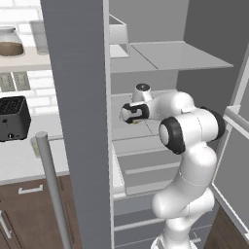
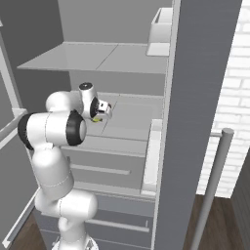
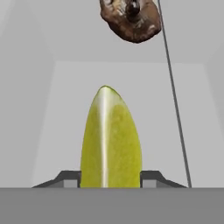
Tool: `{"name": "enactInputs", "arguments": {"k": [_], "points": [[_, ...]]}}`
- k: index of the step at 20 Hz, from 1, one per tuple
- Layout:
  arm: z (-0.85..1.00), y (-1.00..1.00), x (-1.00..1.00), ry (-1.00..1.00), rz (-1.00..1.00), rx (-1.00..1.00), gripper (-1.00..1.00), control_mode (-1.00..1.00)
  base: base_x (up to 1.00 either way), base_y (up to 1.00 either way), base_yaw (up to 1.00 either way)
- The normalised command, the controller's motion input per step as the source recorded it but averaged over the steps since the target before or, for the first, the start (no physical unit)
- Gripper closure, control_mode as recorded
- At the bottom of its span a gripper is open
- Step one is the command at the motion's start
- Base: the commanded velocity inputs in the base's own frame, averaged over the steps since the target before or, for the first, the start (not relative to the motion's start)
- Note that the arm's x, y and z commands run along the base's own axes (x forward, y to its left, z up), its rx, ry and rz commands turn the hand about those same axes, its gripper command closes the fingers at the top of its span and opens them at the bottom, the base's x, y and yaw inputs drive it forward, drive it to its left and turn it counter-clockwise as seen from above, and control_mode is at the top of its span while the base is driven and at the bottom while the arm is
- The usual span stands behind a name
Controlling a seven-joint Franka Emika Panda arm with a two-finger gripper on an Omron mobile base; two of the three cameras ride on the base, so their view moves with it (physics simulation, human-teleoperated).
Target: Grab a lemon wedge from the fridge and one ice cube from the ice bowl, and put them in the glass of lemonade.
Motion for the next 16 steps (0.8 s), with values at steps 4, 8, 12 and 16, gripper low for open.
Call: {"name": "enactInputs", "arguments": {"k": [4, 8, 12, 16], "points": [[0.0, -0.04, -0.42, -0.03, 0.0, 0.0, 1.0, -1.0, 0.0, 0.0, 0.0], [0.0, -0.1, -0.78, -0.13, 0.0, 0.03, 1.0, -1.0, 0.0, 0.0, 0.0], [0.03, -0.07, -0.82, -0.14, 0.0, 0.02, 1.0, -1.0, 0.0, 0.0, 0.0], [0.29, -0.01, -0.74, -0.06, 0.0, 0.0, 1.0, -1.0, 0.0, 0.0, 0.0]]}}
